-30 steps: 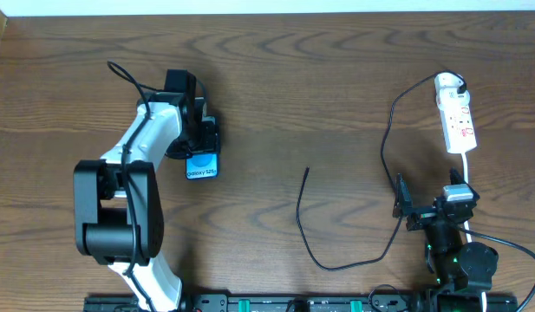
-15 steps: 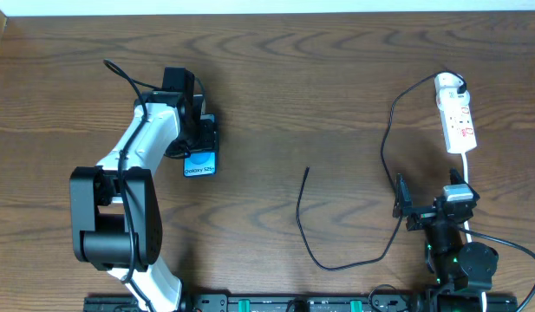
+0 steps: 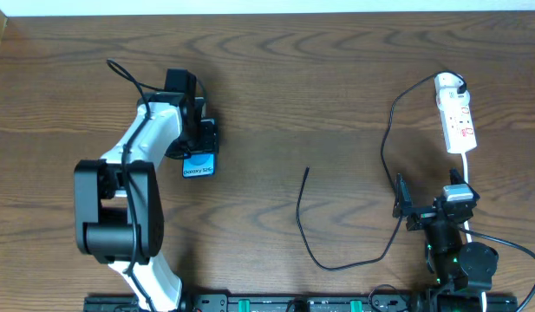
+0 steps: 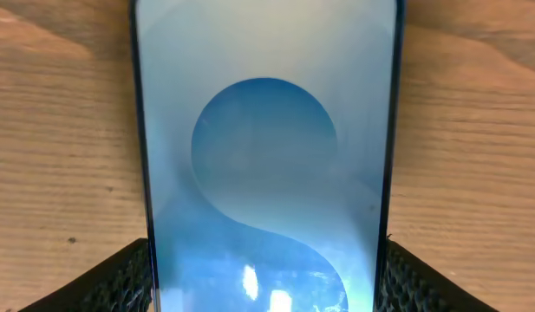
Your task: Plug charger to phone and switch on socket
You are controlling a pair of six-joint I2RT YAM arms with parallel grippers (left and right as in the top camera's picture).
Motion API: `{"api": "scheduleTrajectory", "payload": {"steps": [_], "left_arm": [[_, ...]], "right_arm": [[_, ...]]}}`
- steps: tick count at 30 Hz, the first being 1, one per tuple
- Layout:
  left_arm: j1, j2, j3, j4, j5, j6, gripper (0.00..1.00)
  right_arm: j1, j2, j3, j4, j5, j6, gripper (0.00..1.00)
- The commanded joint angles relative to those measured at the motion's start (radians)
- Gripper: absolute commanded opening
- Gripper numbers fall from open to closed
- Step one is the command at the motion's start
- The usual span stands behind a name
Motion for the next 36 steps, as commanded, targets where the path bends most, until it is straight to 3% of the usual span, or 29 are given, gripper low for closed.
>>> {"api": "scheduleTrajectory", "payload": {"steps": [1, 11, 12, 14, 16, 19, 21, 36], "left_arm": [[0.000, 0.048, 0.005, 0.004, -0.009, 0.006, 0.07], [0.000, 0.073, 0.005, 0.015, -0.009, 0.006, 0.08], [0.000, 0.073, 0.005, 0.017, -0.009, 0.006, 0.13], [0.000, 0.073, 0.005, 0.019, -0.009, 0.006, 0.38], [0.000, 0.073, 0.005, 0.019, -0.009, 0.006, 0.46], [0.000, 0.073, 0.005, 0.018, -0.008, 0.006, 0.79], [0.000, 0.073, 0.005, 0.016, -0.008, 0.006, 0.87], [0.000, 0.073, 0.005, 0.048, -0.010, 0.049, 0.92]], "right_arm": [[0.007, -0.007, -0.002, -0.005, 0.000, -0.012, 0.99], [0.007, -0.007, -0.002, -0.004, 0.000, -0.012, 0.99], [0.007, -0.007, -0.002, -0.005, 0.000, -0.012, 0.99], [0.007, -0.007, -0.002, -0.005, 0.000, -0.012, 0.99], [0.007, -0.007, -0.002, -0.004, 0.000, -0.012, 0.99], [0.007, -0.007, -0.002, -0.004, 0.000, -0.012, 0.99], [0.007, -0.007, -0.002, -0.004, 0.000, -0.012, 0.99], [0.007, -0.007, -0.002, -0.004, 0.000, -0.012, 0.99]]}}
